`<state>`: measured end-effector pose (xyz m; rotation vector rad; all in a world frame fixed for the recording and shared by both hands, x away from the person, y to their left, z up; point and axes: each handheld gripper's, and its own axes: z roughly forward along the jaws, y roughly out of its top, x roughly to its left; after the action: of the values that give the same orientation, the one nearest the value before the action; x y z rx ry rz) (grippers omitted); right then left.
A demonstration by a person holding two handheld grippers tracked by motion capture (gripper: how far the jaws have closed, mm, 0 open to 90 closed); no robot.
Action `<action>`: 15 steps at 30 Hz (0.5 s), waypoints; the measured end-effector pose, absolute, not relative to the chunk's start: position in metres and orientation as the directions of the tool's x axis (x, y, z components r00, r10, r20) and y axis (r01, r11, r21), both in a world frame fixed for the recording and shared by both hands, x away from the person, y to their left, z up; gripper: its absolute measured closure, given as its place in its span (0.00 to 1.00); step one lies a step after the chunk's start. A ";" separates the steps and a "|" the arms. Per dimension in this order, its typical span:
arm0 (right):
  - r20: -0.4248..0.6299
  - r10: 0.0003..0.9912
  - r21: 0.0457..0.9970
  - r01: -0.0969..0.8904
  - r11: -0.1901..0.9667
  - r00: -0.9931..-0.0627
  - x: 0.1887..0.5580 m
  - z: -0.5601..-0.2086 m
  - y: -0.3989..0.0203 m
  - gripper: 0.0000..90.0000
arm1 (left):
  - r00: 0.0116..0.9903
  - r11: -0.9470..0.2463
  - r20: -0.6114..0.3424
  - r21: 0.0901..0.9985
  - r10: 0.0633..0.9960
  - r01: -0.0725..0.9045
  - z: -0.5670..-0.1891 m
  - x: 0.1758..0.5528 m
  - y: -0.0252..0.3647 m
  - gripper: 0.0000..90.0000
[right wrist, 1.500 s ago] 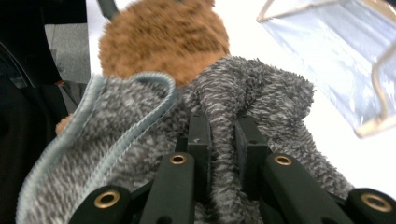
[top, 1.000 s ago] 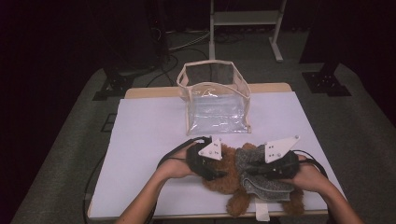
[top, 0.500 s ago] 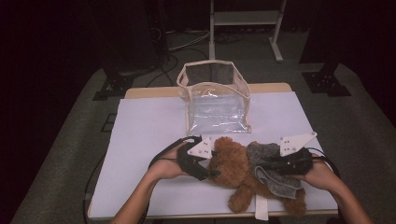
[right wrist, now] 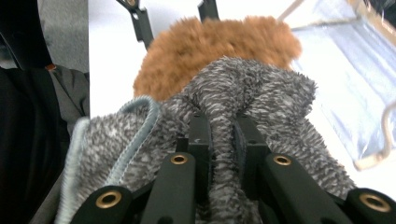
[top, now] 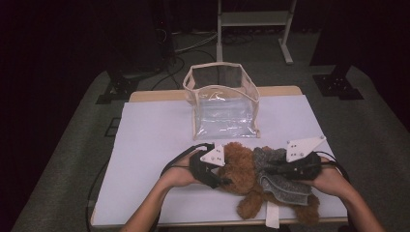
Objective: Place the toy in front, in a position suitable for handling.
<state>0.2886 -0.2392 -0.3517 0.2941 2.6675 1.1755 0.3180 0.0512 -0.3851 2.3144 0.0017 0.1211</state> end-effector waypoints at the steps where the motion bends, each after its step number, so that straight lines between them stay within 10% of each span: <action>1: -0.122 0.252 0.742 0.080 0.666 -0.960 0.287 -0.351 -0.235 0.88 | 0.995 -0.682 0.088 0.730 0.039 -0.038 -0.384 0.318 0.051 0.47; 15: -0.060 0.319 0.773 0.158 0.614 -0.946 0.282 -0.380 -0.270 0.89 | 0.994 -0.646 0.074 0.763 0.083 -0.002 -0.381 0.326 0.065 0.38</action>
<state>0.2817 -0.2701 -0.3796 0.3948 2.6463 1.2400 0.3259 0.0655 -0.3810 2.2701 0.0560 0.1279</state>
